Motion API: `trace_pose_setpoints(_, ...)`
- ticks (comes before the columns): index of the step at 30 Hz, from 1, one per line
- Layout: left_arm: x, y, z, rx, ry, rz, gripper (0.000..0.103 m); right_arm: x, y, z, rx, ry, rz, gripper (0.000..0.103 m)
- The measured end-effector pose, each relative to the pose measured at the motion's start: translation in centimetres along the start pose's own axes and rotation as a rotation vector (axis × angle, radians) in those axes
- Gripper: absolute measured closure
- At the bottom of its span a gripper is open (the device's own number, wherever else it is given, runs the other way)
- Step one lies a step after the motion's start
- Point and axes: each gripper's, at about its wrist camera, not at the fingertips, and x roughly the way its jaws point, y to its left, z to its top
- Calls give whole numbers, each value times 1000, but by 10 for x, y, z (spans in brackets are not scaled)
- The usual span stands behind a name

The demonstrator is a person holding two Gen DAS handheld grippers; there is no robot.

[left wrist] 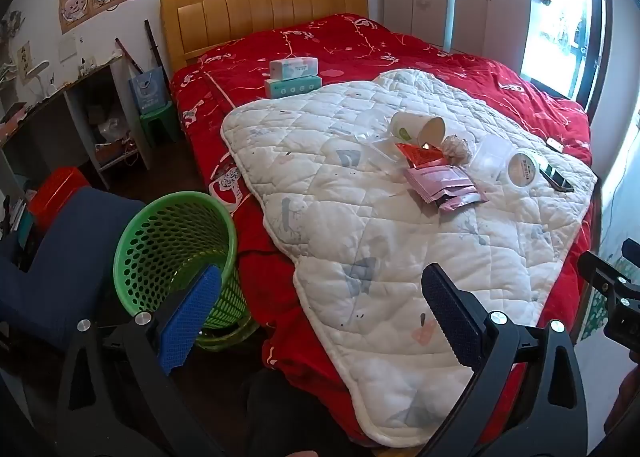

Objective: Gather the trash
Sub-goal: 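Move both tools toward the trash on the white quilted pad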

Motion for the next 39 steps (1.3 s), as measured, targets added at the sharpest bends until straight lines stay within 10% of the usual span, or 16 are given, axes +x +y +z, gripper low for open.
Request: trace_pose_setpoints(39,7,-6,-2,-2,13,-1,5,6,2,12,-8,9,-4,6)
